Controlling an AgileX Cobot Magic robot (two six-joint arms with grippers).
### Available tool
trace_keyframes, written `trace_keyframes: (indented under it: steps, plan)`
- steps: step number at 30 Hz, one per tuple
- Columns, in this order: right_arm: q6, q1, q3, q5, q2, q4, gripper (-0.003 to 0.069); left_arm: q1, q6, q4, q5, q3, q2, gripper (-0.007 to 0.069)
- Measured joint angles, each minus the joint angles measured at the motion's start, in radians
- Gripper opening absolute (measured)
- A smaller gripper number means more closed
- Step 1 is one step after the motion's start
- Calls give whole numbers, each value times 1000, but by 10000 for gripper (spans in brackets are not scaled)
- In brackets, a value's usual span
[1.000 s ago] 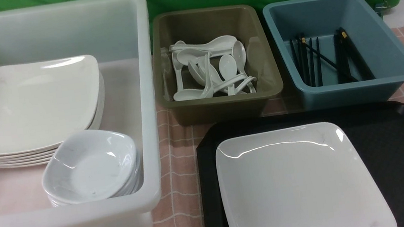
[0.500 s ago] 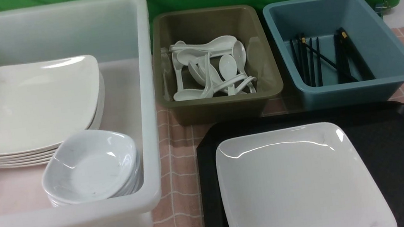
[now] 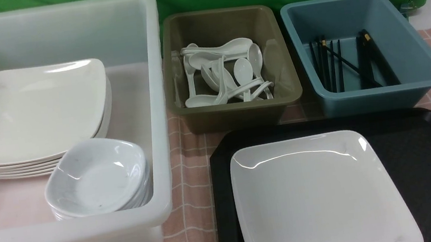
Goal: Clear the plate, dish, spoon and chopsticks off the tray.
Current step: Use the left arm to grab a plate from the dinner plate
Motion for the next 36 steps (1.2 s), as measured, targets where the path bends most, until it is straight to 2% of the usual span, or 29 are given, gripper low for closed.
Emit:
trace_keyframes:
  steps: [2, 3, 4, 6, 8, 9, 11, 12, 13, 14, 15, 16, 18, 21, 22, 24, 25, 30, 36]
  plan:
    - [0, 0, 0, 0, 0, 0, 30, 0, 82, -37, 162, -110, 133, 6]
    - [0, 0, 0, 0, 0, 0, 30, 0, 149, -76, 302, -167, 234, 6]
    - [0, 0, 0, 0, 0, 0, 30, 0, 159, -84, 319, -174, 251, 6]
    - [1, 0, 0, 0, 0, 0, 30, -2, 304, -224, 488, -210, 448, 6]
    - [1, 0, 0, 0, -1, 0, 30, -21, 350, -293, 527, -204, 523, 7]
    - [1, 0, 0, 1, -1, 0, 30, -60, 382, -344, 536, -187, 582, 10]
    - [1, 0, 0, 1, -1, 0, 30, -130, 389, -362, 519, -169, 631, 15]
    - [1, 0, 0, -1, -1, 0, 30, -270, 340, -324, 467, -148, 669, 24]
    - [1, 0, 0, -1, -1, 0, 30, -350, 303, -289, 441, -143, 682, 31]
    - [1, 0, 0, -2, -1, 0, 30, -350, 293, -278, 434, -143, 686, 32]
    - [1, 0, 0, -5, -1, 0, 30, -496, 197, -183, 379, -137, 716, 51]
    - [1, 0, 0, -5, -1, 0, 30, -512, 184, -171, 373, -137, 720, 54]
    - [2, 0, 0, -11, -1, 0, 30, -696, 15, -2, 296, -136, 789, 109]
    - [4, 0, 0, -14, -1, 0, 30, -799, -91, 85, 253, -136, 849, 165]
    - [5, 0, 0, -18, -1, 0, 30, -858, -177, 135, 224, -136, 909, 221]
    - [7, 0, 0, -23, -1, 0, 30, -887, -213, 163, 201, -136, 955, 269]
    - [8, 0, 0, -30, -1, 0, 30, -898, -230, 185, 175, -136, 1001, 316]
    - [21, 0, 0, -58, -1, 0, 30, -903, -274, 248, 45, -136, 1126, 441]
    - [32, 0, 0, -62, -1, 0, 30, -907, -308, 254, -22, -136, 1225, 485]
